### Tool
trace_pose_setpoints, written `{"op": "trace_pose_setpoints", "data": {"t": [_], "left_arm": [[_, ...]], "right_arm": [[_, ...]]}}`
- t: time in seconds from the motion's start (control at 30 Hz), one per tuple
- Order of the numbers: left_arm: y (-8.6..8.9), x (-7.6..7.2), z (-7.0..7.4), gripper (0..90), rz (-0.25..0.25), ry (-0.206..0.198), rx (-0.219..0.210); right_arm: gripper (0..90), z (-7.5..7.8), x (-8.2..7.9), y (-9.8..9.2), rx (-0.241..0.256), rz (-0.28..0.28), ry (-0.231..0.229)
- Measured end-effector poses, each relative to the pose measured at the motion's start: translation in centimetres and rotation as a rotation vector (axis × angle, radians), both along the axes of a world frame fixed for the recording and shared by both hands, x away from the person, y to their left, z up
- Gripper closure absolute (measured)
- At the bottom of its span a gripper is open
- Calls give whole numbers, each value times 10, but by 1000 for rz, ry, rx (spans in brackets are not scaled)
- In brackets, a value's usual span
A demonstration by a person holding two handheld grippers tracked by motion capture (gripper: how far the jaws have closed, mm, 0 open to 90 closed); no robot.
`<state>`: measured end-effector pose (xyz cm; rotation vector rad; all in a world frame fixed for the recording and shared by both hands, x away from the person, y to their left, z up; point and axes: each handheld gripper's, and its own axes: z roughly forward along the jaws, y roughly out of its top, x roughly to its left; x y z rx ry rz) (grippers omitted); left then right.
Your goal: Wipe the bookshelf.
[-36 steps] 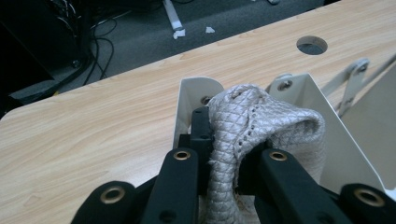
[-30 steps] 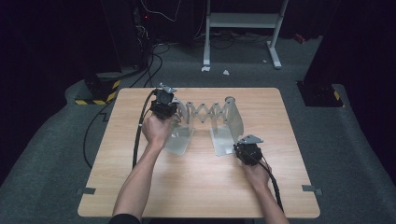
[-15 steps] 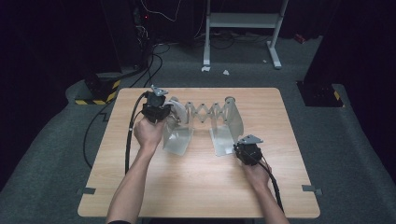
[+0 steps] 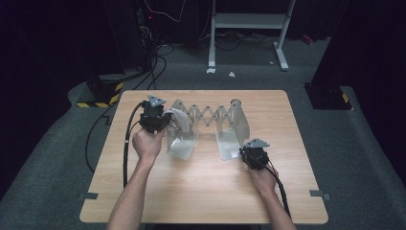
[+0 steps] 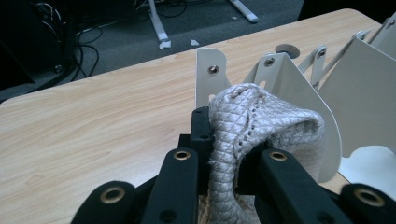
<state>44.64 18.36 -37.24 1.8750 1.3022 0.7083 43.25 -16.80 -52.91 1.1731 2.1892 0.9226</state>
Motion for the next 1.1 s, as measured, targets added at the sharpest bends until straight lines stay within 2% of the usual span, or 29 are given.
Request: {"op": "trace_pose_setpoints", "data": {"t": [0.17, 0.3, 0.53, 0.73, 1.1], "left_arm": [[2, -7, -3, 815, -2, -4, -3], [5, -13, -13, 815, -2, 12, -17], [8, -25, -20, 814, 7, -6, -17], [14, -37, -34, 814, 19, 0, -49], [18, -41, -52, 813, 48, 18, -82]], "right_arm": [[814, 0, 0, 0, 0, 1, 0], [814, 0, 0, 0, 2, 0, 0], [814, 0, 0, 0, 1, 1, 0], [814, 0, 0, 0, -2, 0, -2], [814, 0, 0, 0, -1, 1, -2]]}}
